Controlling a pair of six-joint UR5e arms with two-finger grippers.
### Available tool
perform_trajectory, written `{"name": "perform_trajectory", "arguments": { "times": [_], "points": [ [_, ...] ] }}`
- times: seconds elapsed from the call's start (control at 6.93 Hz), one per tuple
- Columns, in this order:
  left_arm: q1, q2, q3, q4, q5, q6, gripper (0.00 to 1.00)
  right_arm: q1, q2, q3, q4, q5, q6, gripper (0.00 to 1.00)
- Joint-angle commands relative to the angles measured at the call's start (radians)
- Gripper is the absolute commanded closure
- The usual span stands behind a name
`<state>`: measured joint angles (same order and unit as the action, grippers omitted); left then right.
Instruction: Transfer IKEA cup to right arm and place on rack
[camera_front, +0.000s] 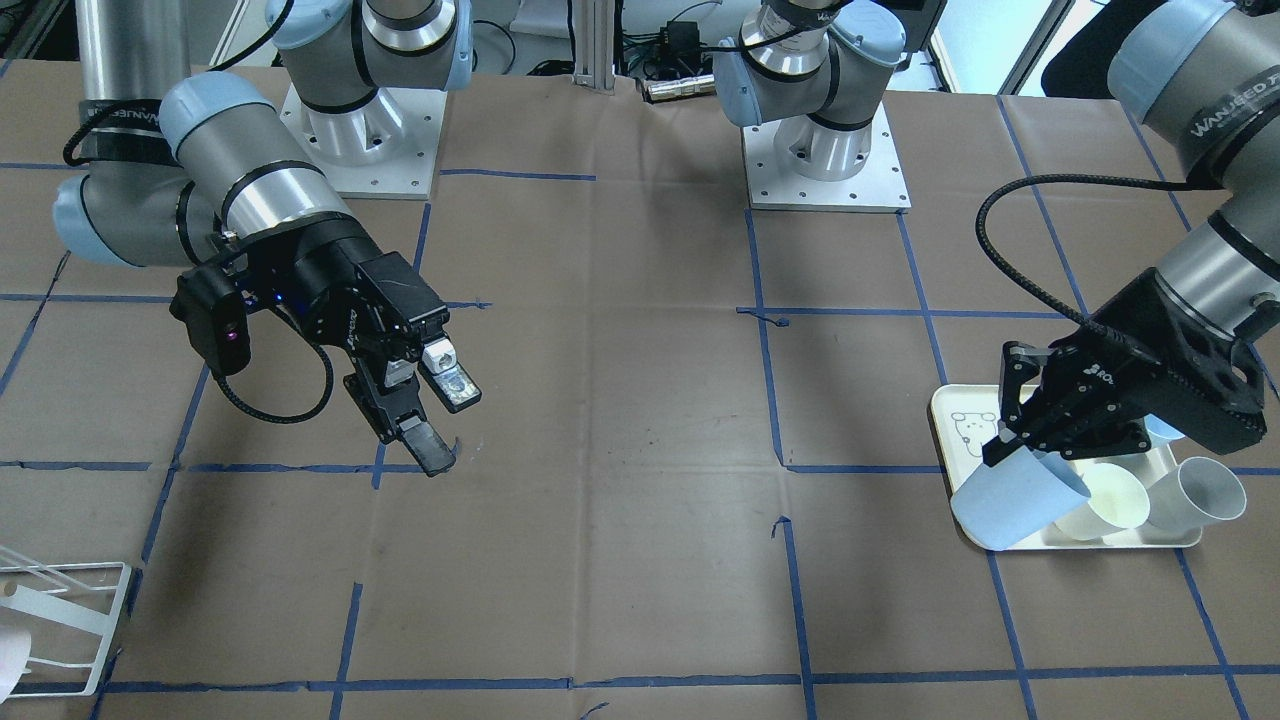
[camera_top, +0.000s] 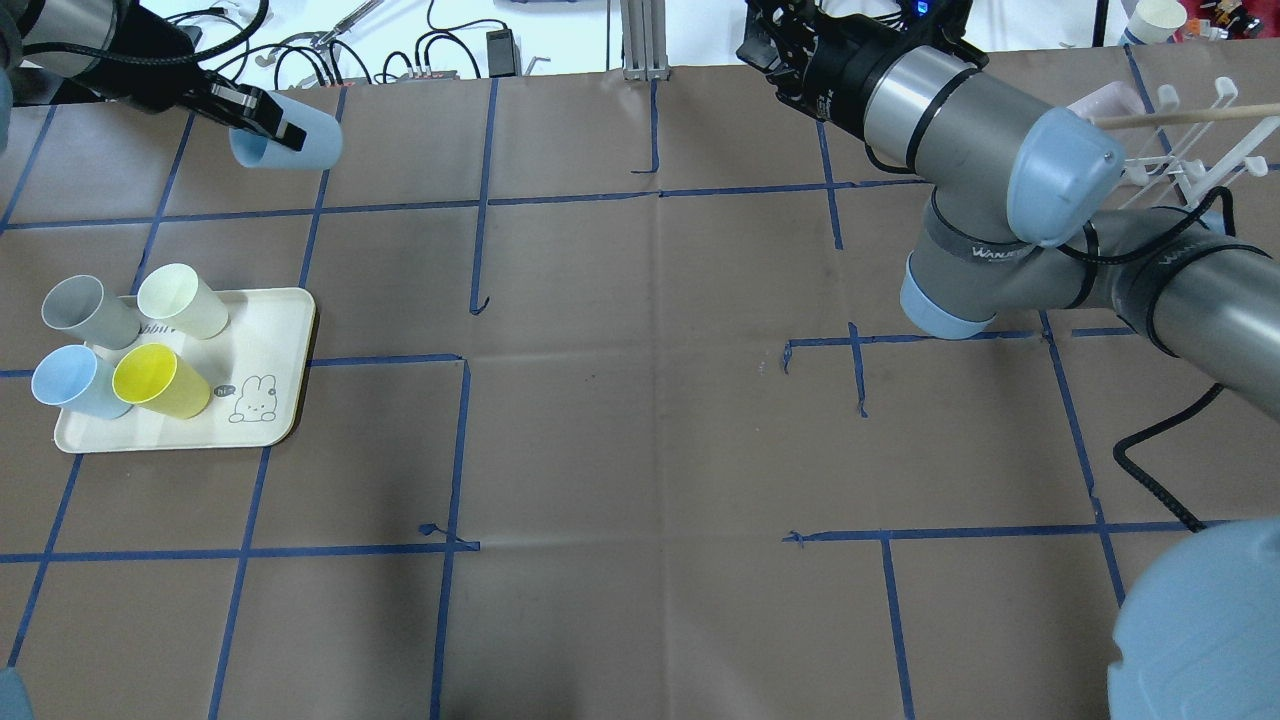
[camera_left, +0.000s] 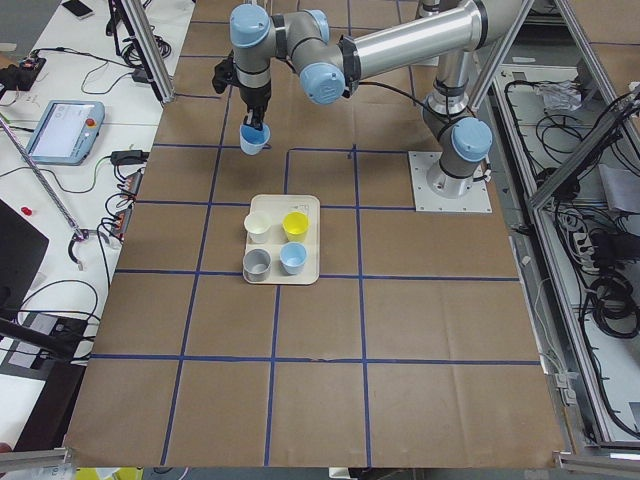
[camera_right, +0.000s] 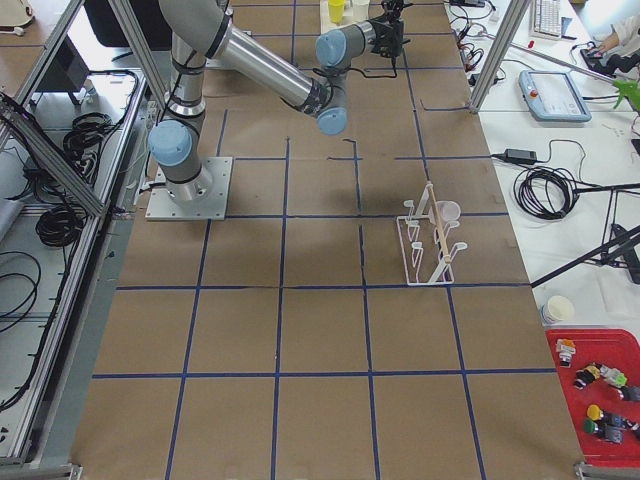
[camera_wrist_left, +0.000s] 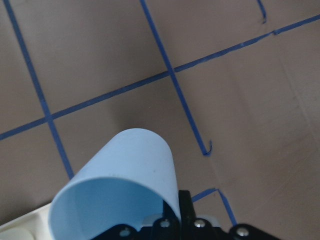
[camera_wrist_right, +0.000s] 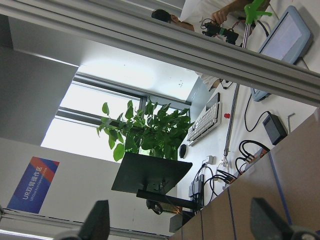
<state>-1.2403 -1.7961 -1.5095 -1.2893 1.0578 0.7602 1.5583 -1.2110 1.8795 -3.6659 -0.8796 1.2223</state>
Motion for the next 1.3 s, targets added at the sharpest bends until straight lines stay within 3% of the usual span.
{"name": "perform_trajectory", "arguments": {
  "times": [0.0,0.43,0.58,0.72,1.16],
  "points": [
    [-0.001,-0.006,-0.064,0.097,-0.192,0.084,1.0,-0.001,0.024,0.001,-0.11,-0.002,0.172,0.0],
    [-0.002,-0.011,-0.284,0.437,-0.41,0.11,1.0,0.018,0.085,0.001,-0.28,-0.102,0.355,0.0],
    [-0.005,-0.018,-0.319,0.534,-0.474,0.141,1.0,0.028,0.097,0.001,-0.311,-0.163,0.376,0.0],
    [-0.033,-0.058,-0.325,0.586,-0.575,0.155,1.0,0.034,0.099,0.001,-0.312,-0.168,0.375,0.0],
    [-0.166,-0.074,-0.343,0.833,-0.582,0.02,1.0,0.034,0.099,0.003,-0.312,-0.168,0.365,0.0]
  ]
}}
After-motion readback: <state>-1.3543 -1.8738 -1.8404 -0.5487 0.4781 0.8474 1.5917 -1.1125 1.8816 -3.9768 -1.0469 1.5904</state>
